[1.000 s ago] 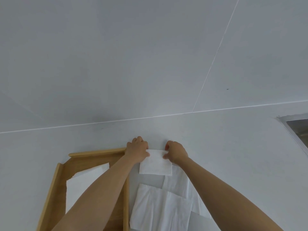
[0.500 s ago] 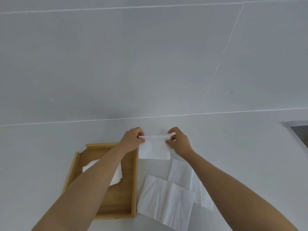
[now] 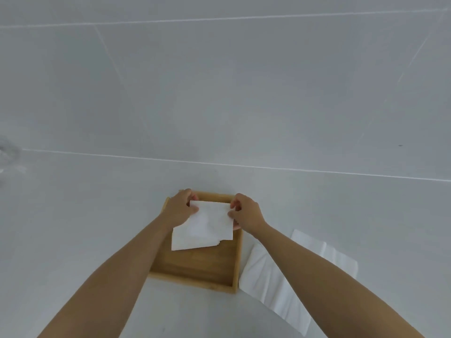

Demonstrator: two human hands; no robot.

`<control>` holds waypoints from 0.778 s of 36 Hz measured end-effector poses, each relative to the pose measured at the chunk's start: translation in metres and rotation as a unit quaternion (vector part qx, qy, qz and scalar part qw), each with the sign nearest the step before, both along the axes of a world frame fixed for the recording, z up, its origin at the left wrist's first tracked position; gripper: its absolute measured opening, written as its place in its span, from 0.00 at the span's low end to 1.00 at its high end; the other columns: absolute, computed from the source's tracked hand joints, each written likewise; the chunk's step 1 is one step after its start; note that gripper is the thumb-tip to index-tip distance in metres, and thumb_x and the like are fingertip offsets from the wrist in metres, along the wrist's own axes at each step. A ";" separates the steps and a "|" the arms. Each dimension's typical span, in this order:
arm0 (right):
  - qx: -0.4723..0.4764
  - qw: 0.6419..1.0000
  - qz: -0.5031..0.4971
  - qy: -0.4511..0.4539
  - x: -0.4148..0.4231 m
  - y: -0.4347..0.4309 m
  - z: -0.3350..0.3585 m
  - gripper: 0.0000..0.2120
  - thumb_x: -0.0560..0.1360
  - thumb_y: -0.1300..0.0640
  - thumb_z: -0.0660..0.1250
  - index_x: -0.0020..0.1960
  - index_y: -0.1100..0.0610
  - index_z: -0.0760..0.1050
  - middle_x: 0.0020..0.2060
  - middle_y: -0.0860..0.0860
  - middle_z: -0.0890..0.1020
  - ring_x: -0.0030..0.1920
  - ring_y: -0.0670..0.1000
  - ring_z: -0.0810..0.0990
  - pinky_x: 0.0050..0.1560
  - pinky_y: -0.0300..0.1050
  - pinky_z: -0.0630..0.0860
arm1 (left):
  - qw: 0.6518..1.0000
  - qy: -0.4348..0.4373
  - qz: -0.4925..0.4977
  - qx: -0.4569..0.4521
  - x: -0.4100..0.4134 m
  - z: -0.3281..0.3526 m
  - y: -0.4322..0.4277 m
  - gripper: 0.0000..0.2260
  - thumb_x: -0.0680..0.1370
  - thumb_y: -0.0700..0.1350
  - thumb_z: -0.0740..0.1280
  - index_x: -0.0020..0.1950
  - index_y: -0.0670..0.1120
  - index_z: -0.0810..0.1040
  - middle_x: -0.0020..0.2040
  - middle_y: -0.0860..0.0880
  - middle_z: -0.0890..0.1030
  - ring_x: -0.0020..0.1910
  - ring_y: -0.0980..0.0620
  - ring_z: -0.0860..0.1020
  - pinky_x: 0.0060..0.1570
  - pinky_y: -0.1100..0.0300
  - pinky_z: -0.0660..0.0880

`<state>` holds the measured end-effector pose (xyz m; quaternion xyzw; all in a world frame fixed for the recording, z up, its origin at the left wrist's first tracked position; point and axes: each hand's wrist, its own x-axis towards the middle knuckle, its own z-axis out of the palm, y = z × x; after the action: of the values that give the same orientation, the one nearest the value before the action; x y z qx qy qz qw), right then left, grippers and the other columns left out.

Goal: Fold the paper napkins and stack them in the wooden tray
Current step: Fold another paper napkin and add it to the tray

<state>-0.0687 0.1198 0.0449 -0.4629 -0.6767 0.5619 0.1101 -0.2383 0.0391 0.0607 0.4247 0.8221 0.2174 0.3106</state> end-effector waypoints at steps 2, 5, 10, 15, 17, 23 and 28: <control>-0.019 1.000 0.022 -0.004 -0.011 -0.007 -0.007 0.16 0.74 0.71 0.59 0.34 0.53 0.68 0.33 0.50 0.69 0.30 0.49 0.75 0.25 0.34 0.78 | 1.000 0.002 0.016 -0.008 -0.008 -0.006 -0.011 0.05 0.75 0.37 0.64 0.45 0.46 0.70 0.46 0.41 0.76 0.43 0.48 0.73 0.43 0.58 0.69; -0.018 0.998 0.048 -0.026 -0.026 -0.014 -0.018 0.10 0.74 0.70 0.59 0.41 0.58 0.73 0.33 0.48 0.69 0.32 0.49 0.74 0.32 0.38 0.78 | 0.999 0.000 0.039 -0.010 -0.019 -0.016 -0.023 0.05 0.75 0.37 0.64 0.45 0.46 0.70 0.49 0.41 0.76 0.45 0.48 0.73 0.39 0.62 0.69; 0.011 0.994 0.081 -0.071 -0.045 -0.019 -0.031 0.11 0.74 0.68 0.62 0.55 0.61 0.75 0.35 0.48 0.70 0.37 0.52 0.75 0.45 0.47 0.79 | 0.998 0.012 0.054 -0.018 -0.030 -0.037 -0.035 0.05 0.75 0.36 0.63 0.47 0.45 0.70 0.46 0.46 0.75 0.43 0.50 0.73 0.34 0.68 0.66; 0.060 0.984 0.133 -0.106 -0.052 -0.018 -0.043 0.16 0.75 0.67 0.60 0.62 0.59 0.73 0.48 0.52 0.73 0.44 0.52 0.74 0.45 0.40 0.73 | 0.997 0.033 0.057 -0.027 -0.034 -0.053 -0.041 0.08 0.75 0.36 0.63 0.54 0.42 0.73 0.44 0.46 0.74 0.42 0.50 0.72 0.34 0.69 0.66; 0.076 0.978 0.149 -0.122 -0.054 -0.017 -0.047 0.18 0.76 0.67 0.59 0.64 0.58 0.72 0.54 0.55 0.76 0.50 0.54 0.77 0.46 0.38 0.71 | 0.997 0.042 0.055 -0.026 -0.035 -0.057 -0.041 0.09 0.75 0.36 0.62 0.55 0.42 0.73 0.44 0.46 0.74 0.42 0.50 0.72 0.34 0.69 0.66; 0.119 0.964 0.178 -0.154 -0.057 -0.015 -0.054 0.20 0.76 0.66 0.58 0.68 0.58 0.68 0.63 0.57 0.74 0.61 0.55 0.74 0.53 0.38 0.69 | 0.996 0.062 0.056 -0.031 -0.036 -0.062 -0.038 0.10 0.75 0.35 0.60 0.56 0.42 0.72 0.51 0.44 0.77 0.45 0.50 0.72 0.43 0.60 0.69; 0.134 0.953 0.202 -0.182 -0.054 -0.015 -0.057 0.22 0.76 0.68 0.57 0.68 0.56 0.67 0.65 0.56 0.68 0.58 0.55 0.74 0.55 0.41 0.71 | 0.992 0.112 0.032 -0.046 -0.030 -0.062 -0.038 0.13 0.75 0.36 0.60 0.60 0.44 0.69 0.62 0.44 0.70 0.50 0.46 0.75 0.48 0.55 0.72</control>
<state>-0.1227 0.1048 -0.0126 -0.3918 -0.8337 0.3828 -0.0703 -0.2686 0.0007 -0.0015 0.4055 0.8740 0.1401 0.2284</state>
